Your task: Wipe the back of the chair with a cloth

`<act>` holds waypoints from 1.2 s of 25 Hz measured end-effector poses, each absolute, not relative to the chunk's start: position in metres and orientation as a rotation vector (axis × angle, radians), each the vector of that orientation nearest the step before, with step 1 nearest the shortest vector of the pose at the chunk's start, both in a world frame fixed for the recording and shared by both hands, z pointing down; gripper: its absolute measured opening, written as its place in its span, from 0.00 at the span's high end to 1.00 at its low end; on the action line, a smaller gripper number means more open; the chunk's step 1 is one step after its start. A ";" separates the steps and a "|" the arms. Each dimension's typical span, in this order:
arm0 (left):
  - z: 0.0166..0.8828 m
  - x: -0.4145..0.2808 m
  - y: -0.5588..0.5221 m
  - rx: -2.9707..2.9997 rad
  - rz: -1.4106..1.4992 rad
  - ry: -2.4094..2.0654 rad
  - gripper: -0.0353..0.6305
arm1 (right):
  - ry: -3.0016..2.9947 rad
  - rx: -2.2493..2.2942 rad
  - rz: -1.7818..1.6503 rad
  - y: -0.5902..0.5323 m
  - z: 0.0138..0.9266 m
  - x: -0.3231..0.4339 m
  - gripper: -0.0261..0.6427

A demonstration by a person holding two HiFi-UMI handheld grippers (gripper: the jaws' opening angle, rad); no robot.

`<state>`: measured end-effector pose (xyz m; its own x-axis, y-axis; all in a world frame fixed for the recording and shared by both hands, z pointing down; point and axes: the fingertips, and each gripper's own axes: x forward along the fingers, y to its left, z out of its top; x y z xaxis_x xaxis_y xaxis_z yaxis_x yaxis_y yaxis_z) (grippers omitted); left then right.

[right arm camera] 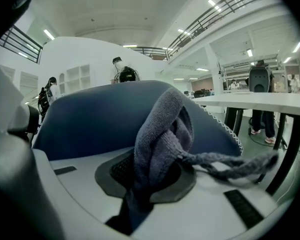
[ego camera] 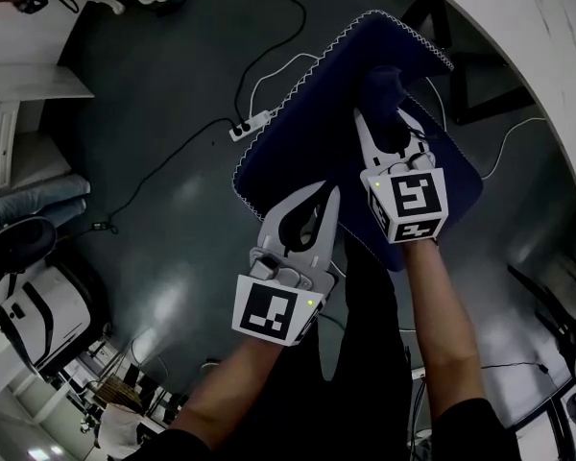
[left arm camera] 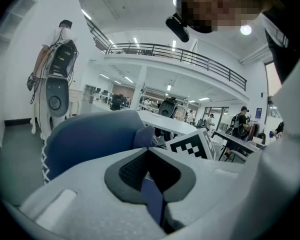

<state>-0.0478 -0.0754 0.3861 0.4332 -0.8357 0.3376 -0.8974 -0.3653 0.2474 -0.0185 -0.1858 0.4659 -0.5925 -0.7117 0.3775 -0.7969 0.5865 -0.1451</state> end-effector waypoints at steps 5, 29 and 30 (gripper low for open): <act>0.374 -0.067 -0.055 2.311 0.199 -1.486 0.93 | -2.548 1.197 0.457 -0.153 0.460 -0.045 0.85; 0.290 -0.140 0.043 2.365 0.179 -1.508 0.93 | -2.543 0.904 0.522 -0.007 0.403 -0.138 0.85; 0.285 -0.140 0.046 2.367 0.179 -1.503 0.93 | -2.552 0.905 0.532 -0.003 0.395 -0.136 0.85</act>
<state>-0.1404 0.0457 0.2851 0.4354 -0.8560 0.2786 -0.8975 -0.3888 0.2083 -0.1363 -0.0026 0.3946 -0.7207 -0.5129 0.4664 -0.6565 0.7210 -0.2216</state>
